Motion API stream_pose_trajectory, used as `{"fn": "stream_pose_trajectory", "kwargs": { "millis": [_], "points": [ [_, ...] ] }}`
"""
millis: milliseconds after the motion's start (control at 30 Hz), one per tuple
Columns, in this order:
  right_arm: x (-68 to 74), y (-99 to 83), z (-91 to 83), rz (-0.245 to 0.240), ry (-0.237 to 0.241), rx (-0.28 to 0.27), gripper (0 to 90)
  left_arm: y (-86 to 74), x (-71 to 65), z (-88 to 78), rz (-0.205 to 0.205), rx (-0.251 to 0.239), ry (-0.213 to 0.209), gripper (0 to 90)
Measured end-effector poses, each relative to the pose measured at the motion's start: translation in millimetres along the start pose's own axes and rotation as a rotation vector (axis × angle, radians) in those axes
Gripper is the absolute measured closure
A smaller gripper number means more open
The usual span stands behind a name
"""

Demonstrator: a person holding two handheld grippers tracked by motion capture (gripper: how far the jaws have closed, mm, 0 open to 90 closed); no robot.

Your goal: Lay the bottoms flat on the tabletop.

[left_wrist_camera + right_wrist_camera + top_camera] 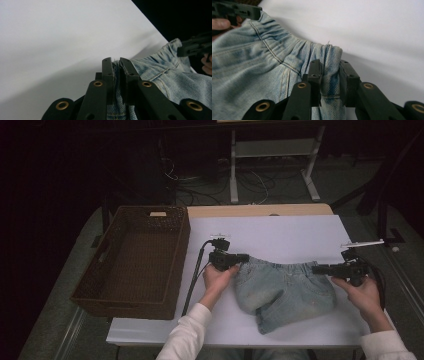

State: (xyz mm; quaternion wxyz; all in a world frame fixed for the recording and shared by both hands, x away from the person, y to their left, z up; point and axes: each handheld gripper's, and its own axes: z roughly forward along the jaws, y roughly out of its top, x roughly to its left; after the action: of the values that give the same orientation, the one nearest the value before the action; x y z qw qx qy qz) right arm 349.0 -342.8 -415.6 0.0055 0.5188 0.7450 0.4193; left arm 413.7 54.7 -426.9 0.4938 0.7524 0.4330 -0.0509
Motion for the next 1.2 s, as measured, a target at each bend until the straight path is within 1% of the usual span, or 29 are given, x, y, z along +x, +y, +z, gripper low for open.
{"fn": "stream_pose_trajectory", "kwargs": {
  "millis": [100,267,367,433,567,900,1200],
  "points": [
    [-1.4,8.6,2.0,0.007,0.016,-0.01,73.3,6.9,0.6,-6.5,0.004,-0.009,0.007,82.7],
    [-3.5,22.0,9.3,0.009,0.035,-0.02,73.4,19.5,-0.4,-15.4,0.028,-0.017,0.041,82.7],
    [-3.7,30.6,14.9,0.005,0.039,-0.02,73.5,27.3,0.0,-21.0,0.032,-0.025,0.053,82.7],
    [-3.7,35.6,17.0,0.009,0.042,-0.026,73.5,31.7,0.9,-23.7,0.032,-0.03,0.052,82.7],
    [-1.6,45.2,17.4,-0.009,0.037,-0.051,73.5,38.9,3.0,-28.3,0.033,-0.034,0.053,82.7],
    [4.6,68.7,17.8,-0.045,0.026,-0.055,73.5,54.0,6.4,-35.6,0.041,-0.045,0.073,82.7],
    [3.2,87.2,20.5,-0.045,0.029,-0.071,73.5,71.7,8.8,-38.0,0.047,-0.053,0.093,82.7]
  ]
}}
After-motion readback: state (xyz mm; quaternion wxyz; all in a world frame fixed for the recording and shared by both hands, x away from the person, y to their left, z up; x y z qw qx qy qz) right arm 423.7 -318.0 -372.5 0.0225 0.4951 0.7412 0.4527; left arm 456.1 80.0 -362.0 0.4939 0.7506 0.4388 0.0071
